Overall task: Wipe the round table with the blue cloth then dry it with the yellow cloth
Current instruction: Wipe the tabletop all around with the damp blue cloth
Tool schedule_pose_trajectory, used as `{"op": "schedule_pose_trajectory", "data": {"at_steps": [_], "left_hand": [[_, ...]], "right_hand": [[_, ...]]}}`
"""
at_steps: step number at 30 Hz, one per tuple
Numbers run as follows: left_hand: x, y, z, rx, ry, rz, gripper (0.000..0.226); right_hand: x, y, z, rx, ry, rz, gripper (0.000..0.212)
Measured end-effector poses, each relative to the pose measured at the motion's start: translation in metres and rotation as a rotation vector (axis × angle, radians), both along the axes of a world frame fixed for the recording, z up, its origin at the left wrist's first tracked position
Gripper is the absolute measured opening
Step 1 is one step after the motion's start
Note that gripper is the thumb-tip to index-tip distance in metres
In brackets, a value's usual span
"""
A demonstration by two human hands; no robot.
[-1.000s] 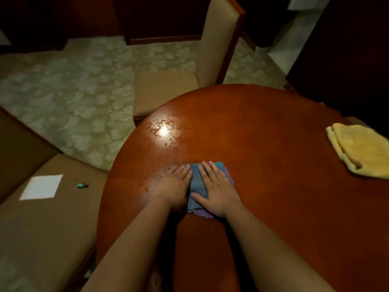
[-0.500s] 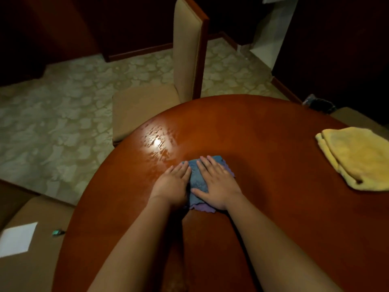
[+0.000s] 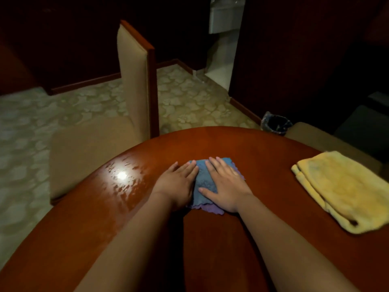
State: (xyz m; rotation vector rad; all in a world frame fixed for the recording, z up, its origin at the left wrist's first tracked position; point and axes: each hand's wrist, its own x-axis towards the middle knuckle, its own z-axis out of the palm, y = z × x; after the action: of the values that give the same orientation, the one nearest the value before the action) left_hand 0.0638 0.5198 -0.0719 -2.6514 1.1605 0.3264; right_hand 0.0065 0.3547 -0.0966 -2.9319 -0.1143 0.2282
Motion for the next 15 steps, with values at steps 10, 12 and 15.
{"op": "schedule_pose_trajectory", "data": {"at_steps": [10,12,15], "left_hand": [[0.059,-0.083,-0.001,0.013,-0.056,-0.024,0.064],[0.069,-0.100,-0.002,0.001,-0.067,-0.023,0.065],[0.085,-0.116,-0.006,-0.005,-0.073,-0.018,0.066]], "right_hand": [[0.054,-0.076,-0.008,0.007,-0.029,-0.106,0.083],[0.062,-0.087,-0.009,0.016,-0.049,-0.144,0.082],[0.074,-0.097,-0.011,0.018,-0.060,-0.183,0.081]]}}
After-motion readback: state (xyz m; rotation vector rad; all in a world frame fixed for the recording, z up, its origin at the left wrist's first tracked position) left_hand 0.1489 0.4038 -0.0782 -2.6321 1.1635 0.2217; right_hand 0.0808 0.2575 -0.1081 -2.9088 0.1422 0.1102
